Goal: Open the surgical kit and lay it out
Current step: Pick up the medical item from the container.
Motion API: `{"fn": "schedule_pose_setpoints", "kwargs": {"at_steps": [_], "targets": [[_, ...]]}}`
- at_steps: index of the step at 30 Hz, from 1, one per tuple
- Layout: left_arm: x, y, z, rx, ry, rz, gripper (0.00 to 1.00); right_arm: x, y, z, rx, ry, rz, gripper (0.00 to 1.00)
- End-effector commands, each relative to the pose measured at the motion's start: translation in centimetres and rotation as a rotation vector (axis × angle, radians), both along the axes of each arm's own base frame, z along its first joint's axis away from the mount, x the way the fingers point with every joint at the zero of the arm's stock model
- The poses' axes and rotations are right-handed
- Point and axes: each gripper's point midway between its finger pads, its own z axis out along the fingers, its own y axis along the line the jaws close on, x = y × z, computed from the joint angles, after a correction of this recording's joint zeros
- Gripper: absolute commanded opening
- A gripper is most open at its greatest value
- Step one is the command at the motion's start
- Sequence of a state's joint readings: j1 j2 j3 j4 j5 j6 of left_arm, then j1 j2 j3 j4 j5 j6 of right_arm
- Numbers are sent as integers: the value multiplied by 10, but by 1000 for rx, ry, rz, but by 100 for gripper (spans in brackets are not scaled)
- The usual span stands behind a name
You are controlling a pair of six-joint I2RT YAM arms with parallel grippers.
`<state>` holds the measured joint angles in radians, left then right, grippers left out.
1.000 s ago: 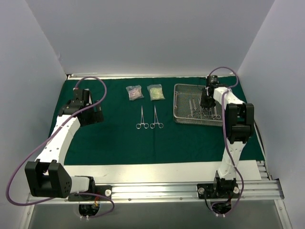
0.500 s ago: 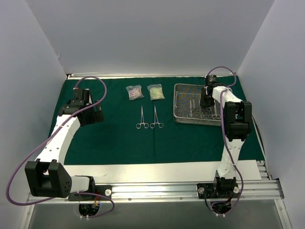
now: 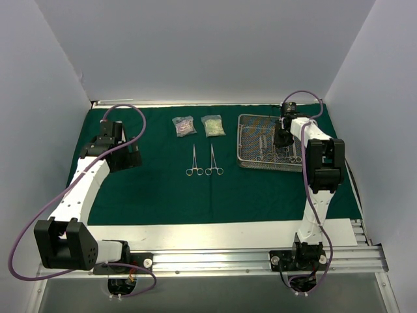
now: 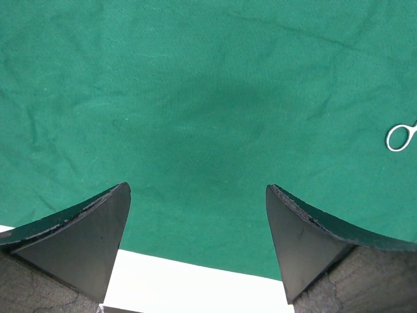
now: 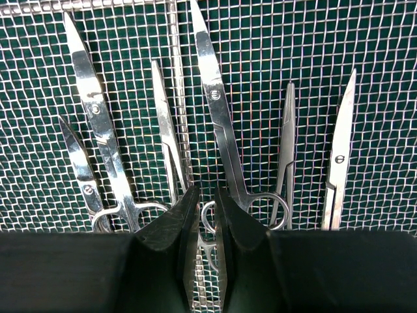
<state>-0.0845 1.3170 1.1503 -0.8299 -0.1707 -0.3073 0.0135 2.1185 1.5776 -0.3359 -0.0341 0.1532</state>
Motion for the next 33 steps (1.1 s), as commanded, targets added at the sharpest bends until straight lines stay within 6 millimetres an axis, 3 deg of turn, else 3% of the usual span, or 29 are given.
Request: {"fn": "schedule_pose_setpoints", "kwargs": {"at_steps": [1,19,33], "targets": [[3,-3,2,-13,-18,-6,94,-1,0,33,-3,-34,19,12],[0,-4,-1,-14,-11,-8,94,-9,10,22,19,0,74,12],[-2,-4,0,-15,-13,-7,94,-23,17,-19,-53,109,103,12]]}}
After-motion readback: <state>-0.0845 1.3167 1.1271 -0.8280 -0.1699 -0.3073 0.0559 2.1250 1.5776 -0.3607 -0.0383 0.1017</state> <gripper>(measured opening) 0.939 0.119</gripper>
